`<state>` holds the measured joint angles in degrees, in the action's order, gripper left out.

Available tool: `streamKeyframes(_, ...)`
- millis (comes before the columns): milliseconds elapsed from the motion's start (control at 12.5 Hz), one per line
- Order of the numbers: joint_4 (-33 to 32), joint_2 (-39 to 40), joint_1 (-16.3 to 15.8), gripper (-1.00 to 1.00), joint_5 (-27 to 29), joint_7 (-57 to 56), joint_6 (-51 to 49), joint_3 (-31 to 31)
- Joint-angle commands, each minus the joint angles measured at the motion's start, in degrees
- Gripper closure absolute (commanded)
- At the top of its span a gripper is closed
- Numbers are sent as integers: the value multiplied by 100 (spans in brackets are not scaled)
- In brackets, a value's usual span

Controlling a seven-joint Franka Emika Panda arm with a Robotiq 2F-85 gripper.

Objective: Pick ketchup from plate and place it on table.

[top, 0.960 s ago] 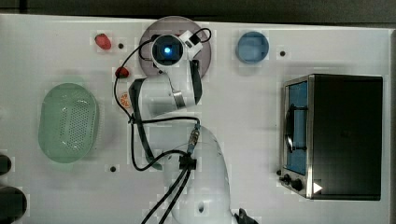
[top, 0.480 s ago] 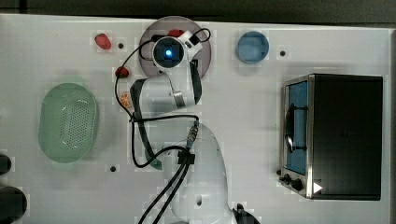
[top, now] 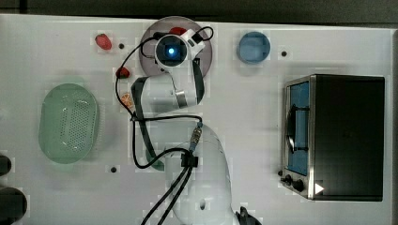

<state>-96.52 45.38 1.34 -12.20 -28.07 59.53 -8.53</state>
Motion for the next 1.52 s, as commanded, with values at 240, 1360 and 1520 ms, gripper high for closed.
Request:
streamKeyframes(240, 80, -1612, 288, -24, 245, -78, -1164, 10)
streamKeyframes(1360, -1962, -4341, 683, -24, 1086, -52, -3395, 655)
streamKeyframes(1520, -2488, -4466, 686, -24, 1086, -52, -3101, 756)
